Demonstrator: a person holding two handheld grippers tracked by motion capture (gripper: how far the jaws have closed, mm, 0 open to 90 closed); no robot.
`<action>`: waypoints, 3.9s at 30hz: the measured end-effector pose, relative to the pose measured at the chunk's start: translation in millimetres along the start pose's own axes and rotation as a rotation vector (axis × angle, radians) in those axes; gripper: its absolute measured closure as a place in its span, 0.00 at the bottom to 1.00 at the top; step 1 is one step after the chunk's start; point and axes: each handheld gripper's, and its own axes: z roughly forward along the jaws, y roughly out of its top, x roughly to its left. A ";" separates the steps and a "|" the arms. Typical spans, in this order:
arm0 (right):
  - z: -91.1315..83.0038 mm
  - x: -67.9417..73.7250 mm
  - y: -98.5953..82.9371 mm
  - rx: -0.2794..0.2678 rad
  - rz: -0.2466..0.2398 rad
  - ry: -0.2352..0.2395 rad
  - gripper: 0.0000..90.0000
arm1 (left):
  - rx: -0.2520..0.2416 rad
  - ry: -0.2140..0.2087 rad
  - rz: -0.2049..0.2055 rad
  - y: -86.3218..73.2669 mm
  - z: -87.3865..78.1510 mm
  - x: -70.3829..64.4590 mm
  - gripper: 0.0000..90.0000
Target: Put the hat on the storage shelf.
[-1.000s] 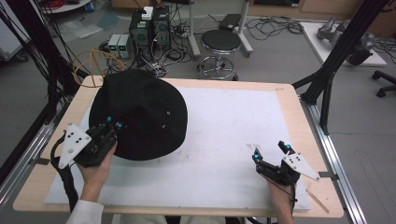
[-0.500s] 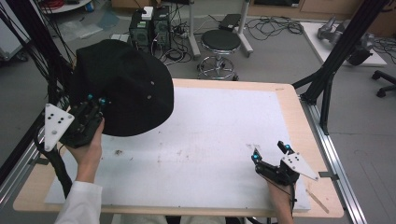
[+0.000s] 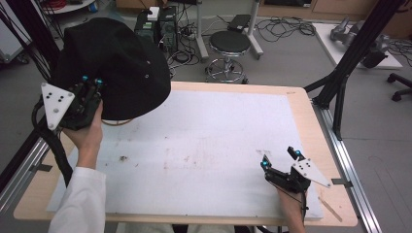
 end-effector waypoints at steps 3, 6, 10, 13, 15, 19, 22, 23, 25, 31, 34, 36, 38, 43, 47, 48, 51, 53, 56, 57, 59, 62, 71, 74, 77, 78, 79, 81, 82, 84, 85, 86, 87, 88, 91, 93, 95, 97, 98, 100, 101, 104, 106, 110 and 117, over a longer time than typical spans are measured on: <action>-0.4 -0.4 -0.2 0.000 0.000 0.003 0.07 | 0.017 0.023 -0.030 3.8 14.6 10.4 0.96; -1.3 -0.1 0.0 0.000 0.006 0.003 0.07 | 0.029 0.036 -0.044 5.9 21.9 17.3 0.96; -2.1 0.5 0.3 -0.004 0.007 0.005 0.07 | 0.057 0.081 -0.066 7.9 34.4 32.5 0.96; -1.7 0.3 0.3 -0.005 0.004 0.006 0.07 | 0.077 0.121 -0.075 4.1 44.7 46.9 0.96; -1.4 0.0 0.3 -0.004 -0.001 0.008 0.07 | 0.094 0.129 -0.098 -1.4 51.5 53.6 0.96; -1.0 -0.1 0.3 -0.005 0.000 0.009 0.07 | 0.136 0.148 -0.113 -10.4 63.1 62.0 0.96; -1.1 -0.1 0.3 -0.005 0.000 0.010 0.07 | 0.174 0.165 -0.120 -15.6 74.3 69.1 0.95; -1.1 -0.4 0.1 -0.005 -0.001 0.012 0.07 | 0.203 0.168 -0.108 -17.0 82.6 71.0 0.95; -0.8 -0.6 -0.5 0.001 0.001 0.016 0.07 | 0.220 0.169 -0.103 -17.1 86.9 72.7 0.95; -1.6 -0.1 -0.4 -0.003 -0.008 0.020 0.07 | 0.274 0.167 -0.141 -15.9 105.1 81.3 0.95; -1.9 -1.0 -0.5 -0.004 -0.011 0.020 0.07 | 0.297 0.173 -0.147 -18.7 106.8 82.6 0.95; -2.1 -1.9 -0.5 -0.006 0.000 0.017 0.07 | 0.315 0.175 -0.148 -20.9 108.2 82.1 0.95; -1.9 -2.4 -0.5 -0.008 0.000 0.017 0.07 | 0.321 0.173 -0.143 -22.4 109.2 81.1 0.95; -1.1 -1.6 -0.6 -0.003 0.006 0.024 0.07 | 0.327 0.161 -0.137 -25.6 110.5 76.4 0.95; -1.2 -1.1 -0.3 -0.003 0.009 0.024 0.07 | 0.335 0.158 -0.137 -26.0 110.2 77.5 0.95; -1.2 -1.1 -0.3 -0.003 0.009 0.024 0.07 | 0.335 0.158 -0.137 -26.0 110.2 77.5 0.95; -1.4 -1.2 -0.4 -0.003 0.012 0.024 0.07 | 0.348 0.166 -0.150 -26.2 108.7 81.7 0.94; -2.3 -1.2 -0.3 0.001 0.017 0.022 0.07 | 0.354 0.173 -0.152 -26.8 107.0 82.7 0.94; -2.6 -2.0 -0.4 -0.004 0.015 0.020 0.07 | 0.367 0.176 -0.155 -29.8 103.8 83.9 0.93; -2.8 -2.1 -0.4 -0.003 0.016 0.021 0.07 | 0.371 0.176 -0.164 -33.7 101.1 84.8 0.93; -3.0 -2.3 -0.4 -0.004 0.017 0.021 0.07 | 0.366 0.174 -0.174 -36.2 99.0 85.6 0.93; -2.4 -2.2 -0.5 -0.004 0.023 0.019 0.07 | 0.369 0.175 -0.187 -38.8 95.8 86.1 0.93; -1.5 1.0 0.9 -0.008 -0.013 -0.002 0.07 | 0.351 0.165 -0.204 -40.6 87.3 86.7 0.88; -1.7 2.6 1.6 -0.012 -0.012 0.002 0.07 | 0.353 0.163 -0.197 -40.4 86.1 87.7 0.85; -1.8 3.4 2.2 -0.017 -0.013 -0.004 0.07 | 0.347 0.166 -0.211 -39.9 84.1 89.5 0.74; -1.8 3.4 2.2 -0.017 -0.013 -0.004 0.07 | 0.347 0.166 -0.211 -39.9 84.1 89.5 0.67; -2.7 3.4 2.5 -0.017 -0.003 -0.009 0.07 | 0.345 0.171 -0.209 -39.8 83.6 89.3 0.60; -2.2 2.4 2.5 -0.021 -0.008 -0.012 0.07 | 0.344 0.162 -0.207 -39.6 81.6 89.3 0.57; -2.0 2.4 2.4 -0.020 -0.010 -0.013 0.07 | 0.338 0.154 -0.212 -39.6 80.6 89.2 0.56; -2.0 3.4 2.5 -0.018 -0.010 -0.010 0.07 | 0.334 0.147 -0.220 -39.7 78.5 88.9 0.54; -2.1 4.0 2.7 -0.017 -0.011 -0.009 0.07 | 0.338 0.139 -0.227 -39.8 77.5 88.8 0.52; -2.1 4.0 2.7 -0.017 -0.011 -0.009 0.07 | 0.338 0.139 -0.227 -39.8 77.5 88.8 0.51; -1.7 4.7 2.8 -0.019 -0.014 -0.006 0.07 | 0.342 0.134 -0.233 -39.5 77.2 88.2 0.49; -1.7 4.7 2.8 -0.019 -0.014 -0.006 0.07 | 0.346 0.127 -0.232 -39.0 76.7 87.9 0.49; -1.2 5.3 2.8 -0.016 -0.017 -0.002 0.07 | 0.333 0.120 -0.223 -37.3 75.0 85.1 0.48; -1.2 5.3 2.8 -0.016 -0.016 -0.001 0.07 | 0.328 0.118 -0.222 -36.9 74.3 83.6 0.48; -1.2 5.3 2.9 -0.015 -0.013 -0.001 0.07 | 0.318 0.111 -0.226 -37.1 72.0 81.4 0.47; -1.2 5.3 2.9 -0.015 -0.012 -0.001 0.07 | 0.317 0.107 -0.223 -37.2 70.2 80.5 0.46; -1.2 5.3 2.9 -0.015 -0.012 -0.001 0.07 | 0.317 0.107 -0.223 -37.2 70.2 80.5 0.46; -1.0 5.2 2.8 -0.013 -0.012 -0.002 0.07 | 0.313 0.109 -0.224 -37.4 67.6 79.2 0.44; -1.0 5.2 2.8 -0.014 -0.014 -0.002 0.07 | 0.308 0.111 -0.223 -37.6 66.0 78.6 0.43; -1.3 5.7 2.8 -0.012 -0.010 0.000 0.07 | 0.294 0.114 -0.225 -37.2 60.9 76.8 0.42; -1.4 5.5 2.8 -0.015 -0.013 -0.001 0.07 | 0.288 0.110 -0.219 -37.1 58.0 75.5 0.42; -1.4 5.7 2.8 -0.012 -0.007 0.001 0.07 | 0.282 0.095 -0.204 -37.4 52.6 72.9 0.41; -1.5 4.9 2.8 -0.011 0.004 0.003 0.07 | 0.250 0.082 -0.208 -42.1 35.2 68.1 0.40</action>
